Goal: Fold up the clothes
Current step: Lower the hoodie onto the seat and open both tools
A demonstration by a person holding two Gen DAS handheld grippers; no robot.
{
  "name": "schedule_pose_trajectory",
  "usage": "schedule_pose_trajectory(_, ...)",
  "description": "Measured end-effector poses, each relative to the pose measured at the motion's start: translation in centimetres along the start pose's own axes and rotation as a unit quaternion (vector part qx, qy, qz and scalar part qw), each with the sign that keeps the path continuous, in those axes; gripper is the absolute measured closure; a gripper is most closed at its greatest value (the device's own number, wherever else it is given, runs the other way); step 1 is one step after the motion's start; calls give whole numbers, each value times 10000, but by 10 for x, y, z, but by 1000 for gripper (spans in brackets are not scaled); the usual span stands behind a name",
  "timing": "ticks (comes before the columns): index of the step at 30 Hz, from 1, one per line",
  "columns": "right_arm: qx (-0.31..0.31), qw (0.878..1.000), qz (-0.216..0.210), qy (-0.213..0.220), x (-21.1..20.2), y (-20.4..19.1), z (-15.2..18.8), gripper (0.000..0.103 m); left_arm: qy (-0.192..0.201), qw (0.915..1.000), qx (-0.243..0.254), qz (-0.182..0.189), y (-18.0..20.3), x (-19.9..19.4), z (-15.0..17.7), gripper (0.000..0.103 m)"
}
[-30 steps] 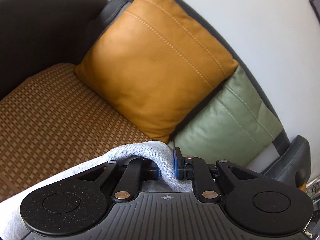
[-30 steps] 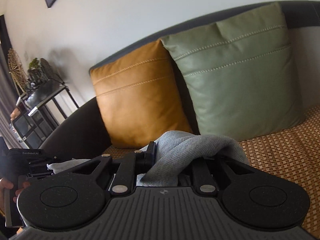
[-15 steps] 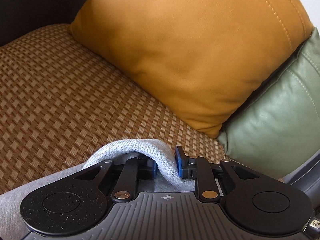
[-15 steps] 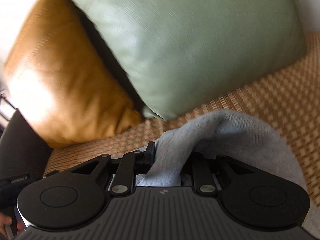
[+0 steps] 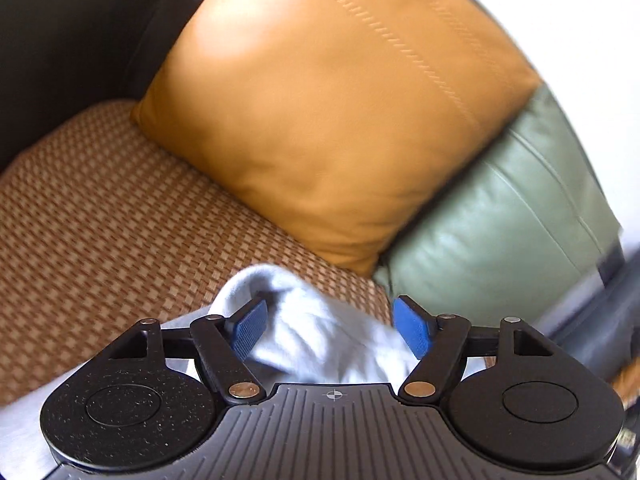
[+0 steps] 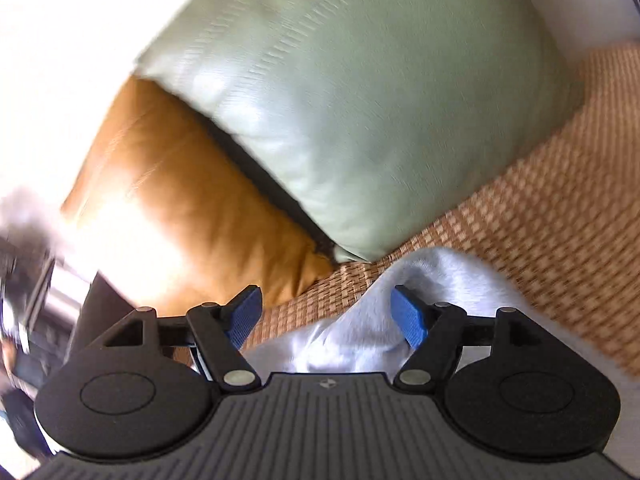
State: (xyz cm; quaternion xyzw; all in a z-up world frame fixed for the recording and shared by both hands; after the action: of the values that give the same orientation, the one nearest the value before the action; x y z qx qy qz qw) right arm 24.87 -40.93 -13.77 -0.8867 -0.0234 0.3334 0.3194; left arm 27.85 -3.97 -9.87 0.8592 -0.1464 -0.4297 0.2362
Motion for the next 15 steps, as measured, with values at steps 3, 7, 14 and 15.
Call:
schedule_pose_trajectory(3,-992,9950,97,100,-48,-20,19,28,-2,9976,685,-137,10,-53,38,21)
schedule_pose_trajectory(7,-1792,9836,189,48,-95,-34,57,28,-164,9904,1284,-493,1,-109,105,21)
schedule_pose_trajectory(14,-2445,9677,598,-148,-141,-19,132,27,-235,9803,1681,-1012,-14,-147,199,21)
schedule_pose_trajectory(15,-2448,9671,667,-192,-143,-15,138,27,-203,9780,1766,-1094,-14,-148,206,21)
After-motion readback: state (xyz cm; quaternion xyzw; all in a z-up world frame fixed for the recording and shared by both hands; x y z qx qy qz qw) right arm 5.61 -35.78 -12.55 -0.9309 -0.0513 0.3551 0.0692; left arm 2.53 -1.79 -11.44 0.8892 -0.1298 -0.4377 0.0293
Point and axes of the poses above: each gripper's, at about its wrist camera, not at the fingertips, and x roughly the way its jaws point, y to its right, z to its underside, the point moved 4 cm from there along x, roughly the way its jaws point, and after that the axes turned 1 degree about -x, right-handed, at the moved point
